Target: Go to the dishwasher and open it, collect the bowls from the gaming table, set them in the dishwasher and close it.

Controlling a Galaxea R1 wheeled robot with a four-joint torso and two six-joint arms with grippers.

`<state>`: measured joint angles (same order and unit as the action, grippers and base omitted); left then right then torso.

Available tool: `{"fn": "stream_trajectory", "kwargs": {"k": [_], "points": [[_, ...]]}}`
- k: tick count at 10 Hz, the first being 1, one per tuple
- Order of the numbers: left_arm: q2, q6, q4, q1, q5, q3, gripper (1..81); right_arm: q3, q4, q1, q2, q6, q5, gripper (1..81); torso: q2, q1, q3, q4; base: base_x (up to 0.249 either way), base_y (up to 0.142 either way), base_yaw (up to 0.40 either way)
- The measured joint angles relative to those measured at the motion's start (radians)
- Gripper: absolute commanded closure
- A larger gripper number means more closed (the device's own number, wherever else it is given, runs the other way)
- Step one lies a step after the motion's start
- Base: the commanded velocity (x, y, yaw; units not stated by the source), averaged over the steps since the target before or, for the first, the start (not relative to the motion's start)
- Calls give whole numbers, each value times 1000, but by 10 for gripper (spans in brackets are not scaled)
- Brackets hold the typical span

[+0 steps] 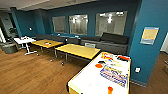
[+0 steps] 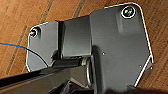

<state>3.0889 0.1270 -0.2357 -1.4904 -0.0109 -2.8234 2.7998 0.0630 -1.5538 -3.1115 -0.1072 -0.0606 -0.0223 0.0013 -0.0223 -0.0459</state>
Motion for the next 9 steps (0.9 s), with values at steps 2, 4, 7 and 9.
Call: {"fn": "stream_trajectory", "kwargs": {"k": [2,4,7,9], "points": [[1,0,0,1,0,1,10,0,0,2,0,0,0,10,0,0,0,0,118,119,0],[0,0,0,1,0,1,10,0,0,2,0,0,0,10,0,0,0,0,117,119,0],[0,0,0,2,0,1,10,0,0,2,-2,0,0,10,0,0,0,0,117,117,0],[0,0,0,0,0,1,10,0,0,2,-2,0,1,10,0,0,0,0,118,112,0]]}}
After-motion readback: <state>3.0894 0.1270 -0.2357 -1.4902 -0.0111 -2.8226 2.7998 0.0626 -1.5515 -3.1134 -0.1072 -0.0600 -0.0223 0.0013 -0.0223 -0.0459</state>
